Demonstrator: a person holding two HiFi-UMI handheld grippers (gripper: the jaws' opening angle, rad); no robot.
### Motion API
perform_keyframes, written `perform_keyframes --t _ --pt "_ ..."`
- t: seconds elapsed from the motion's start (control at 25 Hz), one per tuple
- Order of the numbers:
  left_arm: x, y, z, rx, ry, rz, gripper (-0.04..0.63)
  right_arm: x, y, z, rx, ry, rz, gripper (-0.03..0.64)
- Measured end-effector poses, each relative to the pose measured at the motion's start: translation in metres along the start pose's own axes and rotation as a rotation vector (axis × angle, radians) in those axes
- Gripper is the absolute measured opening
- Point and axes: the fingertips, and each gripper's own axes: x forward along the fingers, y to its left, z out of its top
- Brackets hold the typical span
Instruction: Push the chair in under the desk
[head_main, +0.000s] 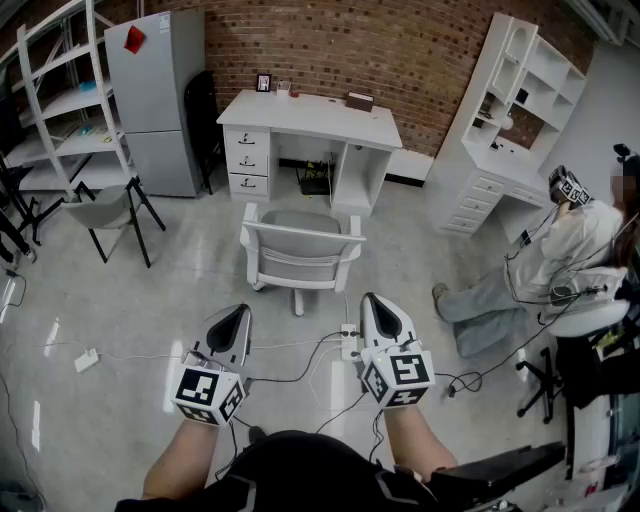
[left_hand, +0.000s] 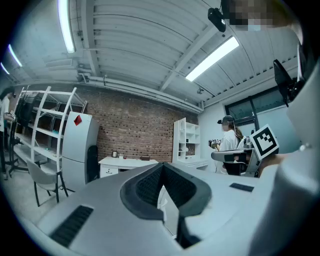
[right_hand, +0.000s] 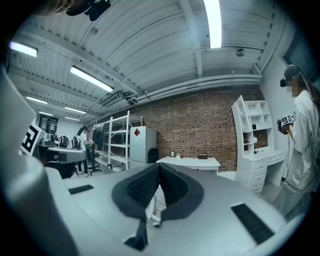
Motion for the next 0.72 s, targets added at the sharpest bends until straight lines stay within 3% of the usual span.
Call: perform_keyframes --t 0.72 --pt "-0.022 0.012 0.0 -0.019 -0.008 -0.007 0.008 -0.005 0.026 -0.001 -0.019 0.009 -0.016 0.008"
